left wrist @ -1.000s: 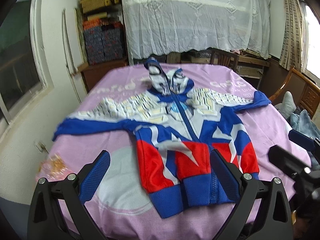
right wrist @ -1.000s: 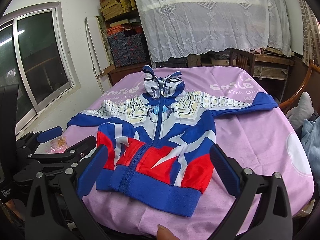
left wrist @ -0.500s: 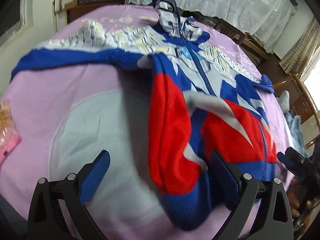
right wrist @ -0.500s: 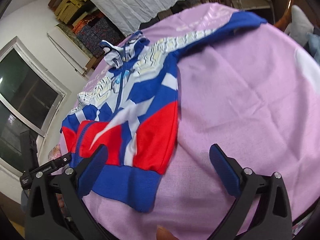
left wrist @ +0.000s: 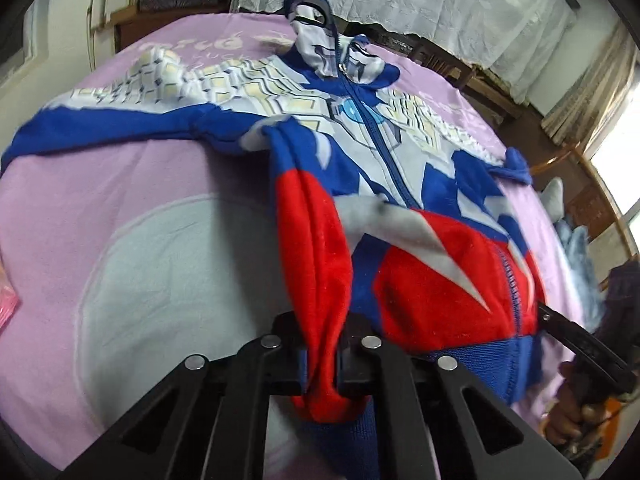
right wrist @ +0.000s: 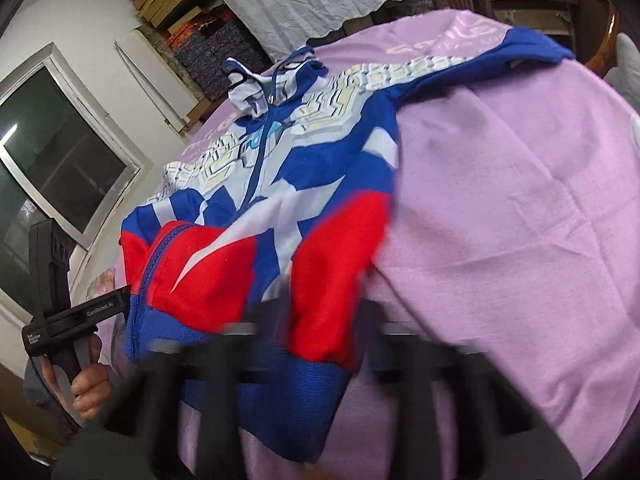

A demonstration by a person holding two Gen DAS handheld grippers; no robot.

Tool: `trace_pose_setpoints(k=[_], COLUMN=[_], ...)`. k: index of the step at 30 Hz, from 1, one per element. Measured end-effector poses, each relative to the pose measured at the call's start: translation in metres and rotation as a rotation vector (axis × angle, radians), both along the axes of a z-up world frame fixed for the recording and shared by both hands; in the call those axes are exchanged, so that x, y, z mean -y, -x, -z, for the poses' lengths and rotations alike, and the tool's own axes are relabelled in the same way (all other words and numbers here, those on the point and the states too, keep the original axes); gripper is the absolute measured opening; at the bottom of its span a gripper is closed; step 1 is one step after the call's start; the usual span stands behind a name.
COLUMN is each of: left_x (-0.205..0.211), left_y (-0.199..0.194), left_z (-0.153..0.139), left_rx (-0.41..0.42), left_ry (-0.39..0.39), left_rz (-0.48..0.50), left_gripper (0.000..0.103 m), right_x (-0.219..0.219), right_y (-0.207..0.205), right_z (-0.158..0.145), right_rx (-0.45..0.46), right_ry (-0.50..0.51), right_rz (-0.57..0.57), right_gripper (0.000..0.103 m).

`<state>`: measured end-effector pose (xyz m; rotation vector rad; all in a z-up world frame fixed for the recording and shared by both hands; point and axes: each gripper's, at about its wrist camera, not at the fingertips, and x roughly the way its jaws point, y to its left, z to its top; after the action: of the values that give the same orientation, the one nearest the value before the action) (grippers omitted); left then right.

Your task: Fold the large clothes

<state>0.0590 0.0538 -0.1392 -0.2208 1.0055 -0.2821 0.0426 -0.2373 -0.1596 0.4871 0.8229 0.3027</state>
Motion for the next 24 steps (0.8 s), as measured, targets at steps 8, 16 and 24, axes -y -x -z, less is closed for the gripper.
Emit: trace_pose_setpoints(k=[8,16,24], left_x=[-0.039,-0.057,-0.015], left_y=[0.040,0.056,-0.005], left_z=[-0.013,-0.032,-0.051], left_rx=[-0.028,0.076,0.120], left_ry=[0.066,-0.040,-0.064], left_rz=[0.054,-0.064,0.040], left_gripper=[0.009,0.067,0.068], right_x=[0.041,0.034,0.007], right_y=[0.027,0.039,-0.014], right_z=[-0.029,-0.027,-0.057], right_rx=[0.022,0.001,0.080], right_ry=[-0.038,0.159,0.111], right_rz=[-0.012,0.015,-0.090], right_gripper=[0.006,0.021,0.021])
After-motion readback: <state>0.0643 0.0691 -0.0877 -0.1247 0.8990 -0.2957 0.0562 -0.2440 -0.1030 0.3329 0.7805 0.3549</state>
